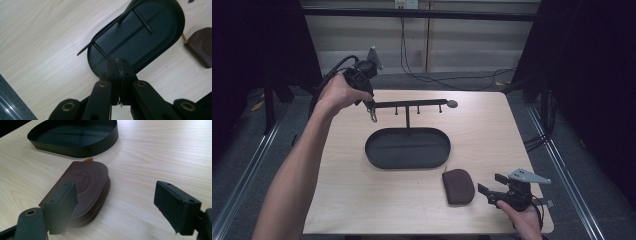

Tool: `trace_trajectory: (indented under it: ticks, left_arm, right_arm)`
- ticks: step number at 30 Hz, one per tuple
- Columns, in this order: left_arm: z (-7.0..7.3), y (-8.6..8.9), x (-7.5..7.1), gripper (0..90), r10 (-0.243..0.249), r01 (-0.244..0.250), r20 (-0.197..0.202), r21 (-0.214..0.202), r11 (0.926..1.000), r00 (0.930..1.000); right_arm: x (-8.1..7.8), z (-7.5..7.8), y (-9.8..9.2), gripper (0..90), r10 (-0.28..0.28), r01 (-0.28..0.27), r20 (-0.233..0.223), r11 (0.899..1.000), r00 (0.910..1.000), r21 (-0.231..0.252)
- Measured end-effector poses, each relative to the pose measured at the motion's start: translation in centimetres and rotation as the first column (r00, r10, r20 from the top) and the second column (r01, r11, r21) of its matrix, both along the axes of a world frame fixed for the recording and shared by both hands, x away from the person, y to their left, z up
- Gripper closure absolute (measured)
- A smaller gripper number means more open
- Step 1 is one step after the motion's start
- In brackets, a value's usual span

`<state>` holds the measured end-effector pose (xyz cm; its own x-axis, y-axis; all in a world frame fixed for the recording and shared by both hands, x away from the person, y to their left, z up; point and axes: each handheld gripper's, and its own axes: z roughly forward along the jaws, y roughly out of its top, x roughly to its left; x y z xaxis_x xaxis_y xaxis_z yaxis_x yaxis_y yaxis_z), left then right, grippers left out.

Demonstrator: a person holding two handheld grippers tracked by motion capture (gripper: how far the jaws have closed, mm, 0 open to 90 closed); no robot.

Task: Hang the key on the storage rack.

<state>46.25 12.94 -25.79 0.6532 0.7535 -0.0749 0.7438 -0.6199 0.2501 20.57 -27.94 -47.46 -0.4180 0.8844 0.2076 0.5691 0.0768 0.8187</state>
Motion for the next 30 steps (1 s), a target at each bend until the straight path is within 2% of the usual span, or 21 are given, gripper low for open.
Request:
trace_trajectory:
  ticks: [2,4,10,13,15,16,17,18,19,24,30]
  left_arm:
    - [0.1,-0.1,0.2,89.2,0.003,-0.003,0.004,0.0,1.0,1.0]
    - [0.1,-0.3,0.4,89.2,0.012,-0.013,0.017,0.024,0.9996,0.9998]
    - [-0.3,-0.2,0.7,89.1,0.04,-0.041,0.037,0.035,0.9986,0.9985]
    - [-0.5,0.1,0.9,89.1,0.059,-0.06,0.047,0.025,0.9979,0.9971]
    - [-0.5,0.4,1.0,89.0,0.082,-0.082,0.058,0.003,0.9966,0.9949]
    - [-0.6,0.5,1.0,89.0,0.085,-0.085,0.047,-0.007,0.9964,0.9953]
    - [-0.8,0.6,1.0,88.7,0.082,-0.082,0.034,-0.003,0.9966,0.9961]
    - [-0.8,0.6,1.0,86.3,0.092,-0.093,0.043,0.006,0.9957,0.9948]
    - [-0.7,0.6,0.9,83.5,0.09,-0.091,0.052,0.011,0.9958,0.9946]
    - [-0.3,0.8,0.5,85.5,0.079,-0.079,0.055,-0.002,0.9969,0.9954]
    - [0.1,1.4,-0.2,82.4,0.072,-0.072,0.073,-0.004,0.9974,0.9947]
  right_arm:
    - [0.0,0.0,0.0,18.4,0.001,-0.001,0.0,1.0,1.0,0.001]
    - [0.0,0.0,0.0,18.4,0.002,-0.002,0.0,1.0,1.0,0.001]
    - [0.0,0.0,0.0,18.4,0.007,-0.007,0.001,1.0,1.0,0.002]
    - [0.0,0.0,0.0,18.4,0.007,-0.007,0.002,1.0,1.0,0.003]
    - [-0.1,0.0,0.0,18.4,0.007,-0.007,0.002,1.0,1.0,0.003]
    - [-0.1,0.0,0.0,18.4,0.008,-0.008,0.001,1.0,1.0,0.003]
    - [0.0,0.0,0.0,18.4,0.008,-0.008,0.001,1.0,1.0,0.003]
    - [0.0,0.0,0.1,18.4,0.008,-0.008,0.002,1.0,1.0,0.002]
    - [0.0,0.0,0.1,18.4,0.009,-0.009,0.001,1.0,1.0,0.002]
    - [0.0,0.0,0.1,18.5,0.009,-0.009,0.0,1.0,1.0,0.001]
    - [0.0,0.0,0.1,18.5,0.008,-0.008,-0.001,1.0,1.0,0.001]
